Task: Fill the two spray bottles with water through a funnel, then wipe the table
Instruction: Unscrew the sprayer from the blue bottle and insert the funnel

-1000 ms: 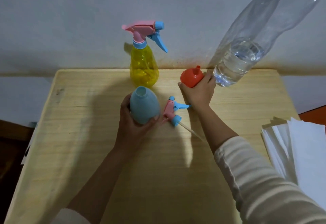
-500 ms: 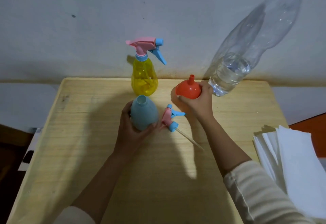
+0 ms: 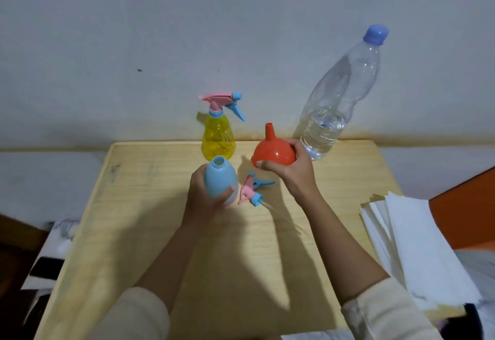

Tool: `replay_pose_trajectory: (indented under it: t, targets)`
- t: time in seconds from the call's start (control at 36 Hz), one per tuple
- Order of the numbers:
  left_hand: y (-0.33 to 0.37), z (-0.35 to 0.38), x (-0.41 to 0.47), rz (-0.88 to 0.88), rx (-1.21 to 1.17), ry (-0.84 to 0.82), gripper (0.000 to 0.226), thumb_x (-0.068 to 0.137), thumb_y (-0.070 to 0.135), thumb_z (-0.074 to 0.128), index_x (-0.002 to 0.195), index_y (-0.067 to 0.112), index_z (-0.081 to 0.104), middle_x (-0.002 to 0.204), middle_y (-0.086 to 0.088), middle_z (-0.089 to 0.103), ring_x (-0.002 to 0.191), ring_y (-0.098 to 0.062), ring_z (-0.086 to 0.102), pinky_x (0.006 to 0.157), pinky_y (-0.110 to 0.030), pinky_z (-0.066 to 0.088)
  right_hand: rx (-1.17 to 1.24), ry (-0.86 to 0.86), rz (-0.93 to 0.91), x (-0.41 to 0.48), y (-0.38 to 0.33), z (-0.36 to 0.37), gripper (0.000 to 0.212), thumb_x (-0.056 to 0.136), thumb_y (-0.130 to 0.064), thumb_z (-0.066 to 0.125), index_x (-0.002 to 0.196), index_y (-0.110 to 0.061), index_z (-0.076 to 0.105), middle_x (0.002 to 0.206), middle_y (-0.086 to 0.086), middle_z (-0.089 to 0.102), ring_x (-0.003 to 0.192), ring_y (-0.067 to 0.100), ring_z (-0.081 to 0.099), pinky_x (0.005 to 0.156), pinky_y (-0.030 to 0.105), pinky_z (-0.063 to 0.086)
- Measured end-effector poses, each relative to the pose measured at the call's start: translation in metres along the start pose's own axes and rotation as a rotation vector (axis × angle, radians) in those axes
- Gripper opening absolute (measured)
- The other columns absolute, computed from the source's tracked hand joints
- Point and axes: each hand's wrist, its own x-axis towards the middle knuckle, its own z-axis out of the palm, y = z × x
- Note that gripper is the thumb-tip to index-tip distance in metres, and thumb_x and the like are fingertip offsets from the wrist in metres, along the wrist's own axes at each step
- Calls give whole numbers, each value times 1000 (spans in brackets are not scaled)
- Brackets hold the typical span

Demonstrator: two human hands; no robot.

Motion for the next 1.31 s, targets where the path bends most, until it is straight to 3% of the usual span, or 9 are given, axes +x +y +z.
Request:
replay_pose_trajectory:
  t: [0.06, 0.14, 0.25, 0.31, 0.47, 0.78, 0.94, 1.11, 1.31]
  targets:
    - [-6, 0, 0, -38, 13, 11, 84, 54, 48, 75, 126, 16, 46, 119, -3, 54, 102, -21, 57, 82, -40, 54, -18, -12, -30, -5, -3, 0, 71, 55, -9, 89, 111, -20, 47, 102, -11, 50, 87, 2, 55, 68, 10, 47]
    - [-4, 2, -3, -46, -4, 20, 76, 61, 37, 75, 127, 15, 45, 119, -2, 53, 104, -22, 56, 85, -40, 52, 20, -37, -72, -12, -10, 3, 65, 57, -6, 87, 104, -22, 45, 102, -3, 55, 84, 1, 57, 70, 11, 48]
    - [-5, 3, -6, -24, -18, 19, 70, 67, 32, 76, 127, 14, 44, 116, 2, 51, 105, -19, 54, 85, -33, 49, 10, -85, -122, -21, -16, 12, 61, 55, -37, 76, 109, -31, 49, 105, -7, 59, 101, 7, 57, 88, 34, 50]
    - [-3, 3, -8, -10, -32, 0, 69, 66, 34, 73, 126, 15, 44, 115, 2, 51, 104, -17, 54, 84, -30, 47, -71, -128, -171, -24, -20, 17, 66, 64, -37, 73, 125, -32, 47, 118, -3, 57, 114, 11, 52, 96, 38, 48]
    - [-8, 4, -5, -12, -47, -30, 68, 68, 33, 76, 127, 18, 44, 119, -2, 54, 109, -19, 55, 91, -41, 50, -354, -236, -342, -18, -33, 31, 82, 81, -33, 71, 147, -30, 24, 126, 1, 44, 119, 10, 39, 93, 6, 32]
    - [-18, 3, 1, -39, -82, -88, 84, 66, 49, 75, 135, 17, 39, 124, -2, 57, 116, -18, 56, 97, -46, 48, -787, -361, -454, -14, -53, 58, 81, 82, -55, 60, 147, -24, 23, 146, 11, 24, 135, 27, 24, 108, 39, 32]
    - [-19, 2, 6, 36, -84, -98, 73, 70, 35, 77, 128, 51, 37, 129, 4, 56, 121, -15, 54, 99, -46, 46, -996, -358, -556, -6, -45, 72, 76, 87, -62, 44, 146, -19, 23, 149, 9, 26, 130, 29, 32, 100, 42, 41]
    - [-21, 3, 8, 77, -77, -87, 75, 69, 36, 78, 134, 19, 44, 127, -3, 56, 120, -19, 54, 99, -47, 46, -1106, -351, -679, 0, -37, 77, 85, 80, -72, 17, 145, -18, 27, 147, 8, 33, 128, 27, 35, 98, 39, 39]
    - [-25, 7, 2, 71, -5, 13, 87, 61, 50, 78, 136, 29, 39, 125, -6, 44, 119, -22, 50, 99, -45, 46, -995, -327, -648, -5, -33, 79, 73, 86, -63, 39, 144, -20, 32, 145, 7, 37, 129, 26, 36, 104, 40, 37]
